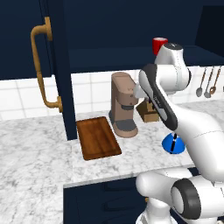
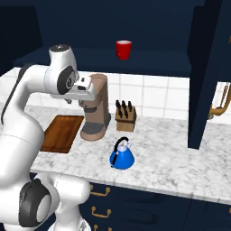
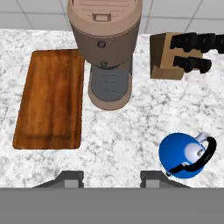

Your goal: Pick the kettle from the counter and place it on the tray. Then pick the mug from the cabinet and place it on the tray. Then close the cabinet doors.

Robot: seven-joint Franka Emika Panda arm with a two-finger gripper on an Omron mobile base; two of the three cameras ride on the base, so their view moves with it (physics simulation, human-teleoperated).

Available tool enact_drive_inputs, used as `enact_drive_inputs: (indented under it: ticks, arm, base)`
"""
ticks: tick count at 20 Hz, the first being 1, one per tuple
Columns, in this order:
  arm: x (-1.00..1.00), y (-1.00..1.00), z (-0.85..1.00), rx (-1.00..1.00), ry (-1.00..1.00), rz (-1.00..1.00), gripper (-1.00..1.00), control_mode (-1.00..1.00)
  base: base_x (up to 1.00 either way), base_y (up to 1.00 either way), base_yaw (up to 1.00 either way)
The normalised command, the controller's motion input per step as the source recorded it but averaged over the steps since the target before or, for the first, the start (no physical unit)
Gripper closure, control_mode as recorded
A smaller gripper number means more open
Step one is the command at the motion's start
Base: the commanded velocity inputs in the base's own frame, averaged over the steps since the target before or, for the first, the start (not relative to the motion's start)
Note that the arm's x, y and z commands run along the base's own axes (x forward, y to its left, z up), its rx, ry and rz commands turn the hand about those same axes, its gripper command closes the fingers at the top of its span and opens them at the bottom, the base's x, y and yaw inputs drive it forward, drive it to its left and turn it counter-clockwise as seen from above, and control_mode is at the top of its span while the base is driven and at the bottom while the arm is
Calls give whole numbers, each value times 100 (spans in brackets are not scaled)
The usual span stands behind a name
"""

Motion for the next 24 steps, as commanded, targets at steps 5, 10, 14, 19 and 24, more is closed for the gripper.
enact_drive_inputs:
  ticks: [5,10,14,19,24]
  arm:
    - [-5,-15,-2,0,0,-4,-100,-100]
    - [6,-31,-34,-7,0,-53,-100,-100]
    - [4,-33,-18,-4,0,-40,-100,-100]
    - [3,-10,-1,1,0,-2,-100,-100]
    - [5,-30,-26,8,9,0,-100,-100]
  base:
    - [0,0,0]
    - [0,0,0]
    - [0,0,0]
    - [0,0,0]
    - [0,0,0]
